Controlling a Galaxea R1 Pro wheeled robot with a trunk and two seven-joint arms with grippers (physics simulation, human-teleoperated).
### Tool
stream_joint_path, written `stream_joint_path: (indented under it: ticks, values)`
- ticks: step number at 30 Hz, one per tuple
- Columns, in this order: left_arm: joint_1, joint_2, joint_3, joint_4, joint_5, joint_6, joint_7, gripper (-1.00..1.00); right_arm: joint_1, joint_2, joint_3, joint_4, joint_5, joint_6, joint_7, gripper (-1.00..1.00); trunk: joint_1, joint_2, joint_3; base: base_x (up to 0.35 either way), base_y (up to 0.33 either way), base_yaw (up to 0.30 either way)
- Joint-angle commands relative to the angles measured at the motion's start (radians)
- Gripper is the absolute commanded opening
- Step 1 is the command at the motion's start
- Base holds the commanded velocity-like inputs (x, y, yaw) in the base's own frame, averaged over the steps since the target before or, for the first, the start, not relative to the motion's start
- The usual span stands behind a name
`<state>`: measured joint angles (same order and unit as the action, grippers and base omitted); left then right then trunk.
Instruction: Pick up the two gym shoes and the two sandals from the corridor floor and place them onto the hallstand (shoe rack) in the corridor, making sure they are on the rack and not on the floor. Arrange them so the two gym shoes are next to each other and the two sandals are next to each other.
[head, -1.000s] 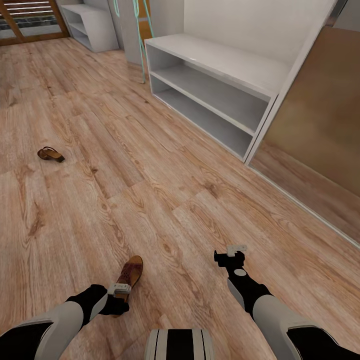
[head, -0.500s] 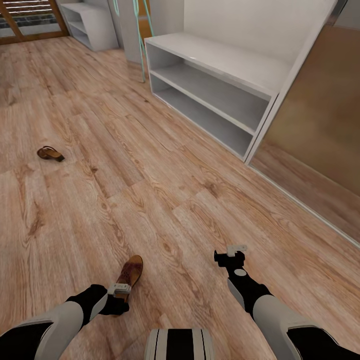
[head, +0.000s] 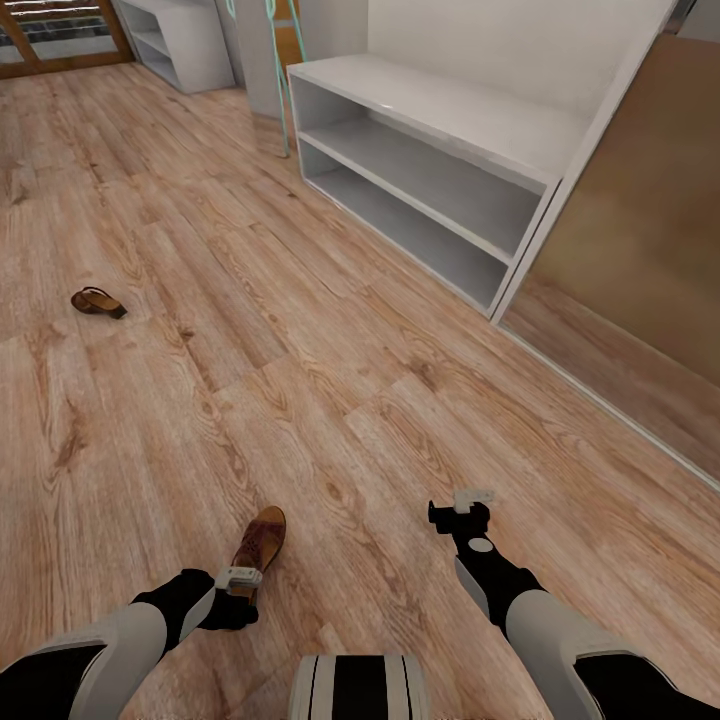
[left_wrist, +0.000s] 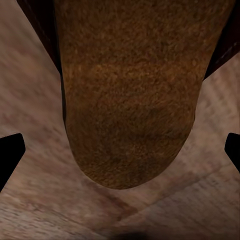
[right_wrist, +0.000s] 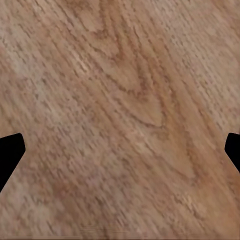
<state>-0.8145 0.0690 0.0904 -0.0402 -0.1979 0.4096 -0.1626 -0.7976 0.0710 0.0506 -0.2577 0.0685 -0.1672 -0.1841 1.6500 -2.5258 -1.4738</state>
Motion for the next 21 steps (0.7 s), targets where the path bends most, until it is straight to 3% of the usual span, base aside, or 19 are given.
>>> stream_joint_path:
  ticks: [1, 18, 21]
  values:
    - [0.0, 0.0, 0.0, 0.0, 0.0, 0.0, 0.0, 1.0, 0.0, 0.0, 0.0, 0.0, 0.0, 0.0, 0.0, 1.0, 0.0, 0.0, -0.004, 0.0, 0.0, 0.0]
    - [0.0, 0.0, 0.0, 0.0, 0.0, 0.0, 0.0, 1.0, 0.0, 0.0, 0.0, 0.0, 0.0, 0.0, 0.0, 1.0, 0.001, -0.001, -0.012, 0.0, 0.0, 0.0]
    - [0.0, 0.0, 0.0, 0.0, 0.001, 0.0, 0.0, 1.0, 0.0, 0.0, 0.0, 0.0, 0.0, 0.0, 0.0, 1.0, 0.003, -0.001, -0.023, 0.0, 0.0, 0.0]
